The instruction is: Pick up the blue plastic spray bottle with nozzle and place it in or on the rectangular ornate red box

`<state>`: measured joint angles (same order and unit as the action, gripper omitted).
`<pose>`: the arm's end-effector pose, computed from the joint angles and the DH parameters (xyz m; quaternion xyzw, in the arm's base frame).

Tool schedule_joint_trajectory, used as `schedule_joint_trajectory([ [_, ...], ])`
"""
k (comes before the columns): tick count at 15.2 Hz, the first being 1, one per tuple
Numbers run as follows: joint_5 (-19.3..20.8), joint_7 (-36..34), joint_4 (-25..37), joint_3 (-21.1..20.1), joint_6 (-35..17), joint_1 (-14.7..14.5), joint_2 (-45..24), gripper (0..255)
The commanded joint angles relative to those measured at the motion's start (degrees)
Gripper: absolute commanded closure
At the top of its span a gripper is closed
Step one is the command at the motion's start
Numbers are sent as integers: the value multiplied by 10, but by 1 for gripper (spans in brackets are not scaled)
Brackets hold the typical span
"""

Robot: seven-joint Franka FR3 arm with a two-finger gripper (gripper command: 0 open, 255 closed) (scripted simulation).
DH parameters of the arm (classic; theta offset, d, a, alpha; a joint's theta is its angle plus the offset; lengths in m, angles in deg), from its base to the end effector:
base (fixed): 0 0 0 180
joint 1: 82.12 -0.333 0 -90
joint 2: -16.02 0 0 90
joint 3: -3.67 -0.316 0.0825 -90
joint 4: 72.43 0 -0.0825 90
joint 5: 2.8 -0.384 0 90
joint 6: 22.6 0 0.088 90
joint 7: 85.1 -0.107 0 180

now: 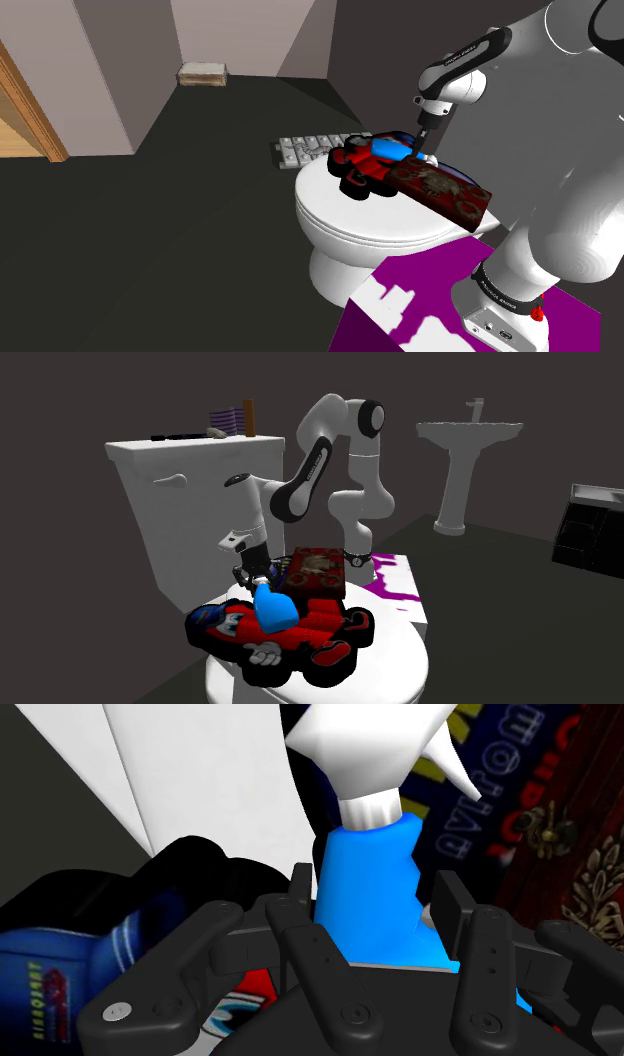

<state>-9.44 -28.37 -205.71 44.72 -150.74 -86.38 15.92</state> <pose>0.3999 -0.2948 0.3308 -0.9888 -0.1354 -0.0004 0.0627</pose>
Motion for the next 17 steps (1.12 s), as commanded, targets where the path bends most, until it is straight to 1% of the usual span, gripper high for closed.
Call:
schedule_joint_trajectory([
  [1, 0, 0, 0, 0, 0, 0, 0, 255],
  [5, 0, 0, 0, 0, 0, 0, 0, 255],
  [11, 32, -27, 18, -2, 44, 0, 37, 255],
  [17, 56, -48, 41, -8, 90, 2, 68, 255],
])
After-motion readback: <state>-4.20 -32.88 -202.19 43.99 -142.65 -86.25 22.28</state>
